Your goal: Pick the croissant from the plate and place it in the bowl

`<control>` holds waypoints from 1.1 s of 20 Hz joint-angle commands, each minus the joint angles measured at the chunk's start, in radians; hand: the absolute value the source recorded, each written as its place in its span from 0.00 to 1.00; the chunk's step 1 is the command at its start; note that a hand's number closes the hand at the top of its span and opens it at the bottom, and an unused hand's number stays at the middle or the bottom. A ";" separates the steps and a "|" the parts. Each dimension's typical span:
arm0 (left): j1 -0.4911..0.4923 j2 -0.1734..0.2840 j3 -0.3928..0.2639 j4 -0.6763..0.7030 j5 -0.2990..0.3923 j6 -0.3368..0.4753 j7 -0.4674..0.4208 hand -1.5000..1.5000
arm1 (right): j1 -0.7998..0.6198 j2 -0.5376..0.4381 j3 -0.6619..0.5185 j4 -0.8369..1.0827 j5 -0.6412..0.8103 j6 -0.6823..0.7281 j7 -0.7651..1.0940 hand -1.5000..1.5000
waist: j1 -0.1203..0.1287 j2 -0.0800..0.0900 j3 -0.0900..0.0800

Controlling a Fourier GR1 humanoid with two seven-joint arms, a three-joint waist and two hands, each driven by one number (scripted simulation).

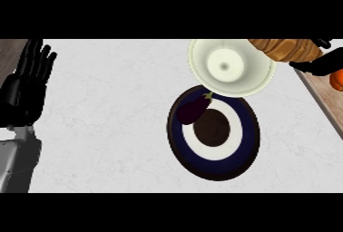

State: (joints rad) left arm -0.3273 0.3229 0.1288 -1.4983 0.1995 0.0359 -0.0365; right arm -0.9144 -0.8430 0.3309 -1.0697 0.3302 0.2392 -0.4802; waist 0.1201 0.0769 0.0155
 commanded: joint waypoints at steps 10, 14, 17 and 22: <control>-0.030 -0.013 -0.026 0.026 -0.018 0.000 0.002 0.50 | -0.172 -0.069 -0.070 0.291 -0.202 0.402 -0.410 1.00 | 0.033 -0.013 -0.013; -0.056 -0.018 -0.045 0.031 -0.032 0.005 0.020 0.50 | -0.223 -0.075 -0.025 0.330 -0.192 0.443 -0.419 1.00 | 0.026 -0.016 -0.013; -0.067 -0.032 -0.052 0.033 -0.039 0.019 0.025 0.50 | -0.253 -0.028 0.032 0.344 -0.165 0.418 -0.407 1.00 | 0.037 -0.015 -0.013; -0.036 -0.034 -0.039 0.040 -0.036 0.019 0.005 0.50 | -0.285 0.034 0.123 0.375 -0.131 0.421 -0.432 1.00 | 0.014 -0.031 -0.015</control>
State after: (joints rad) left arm -0.3649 0.3051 0.0917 -1.4655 0.1702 0.0397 -0.0234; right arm -1.1717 -0.8518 0.3977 -0.7362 0.1743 0.5064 -0.7591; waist 0.1516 0.0530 0.0012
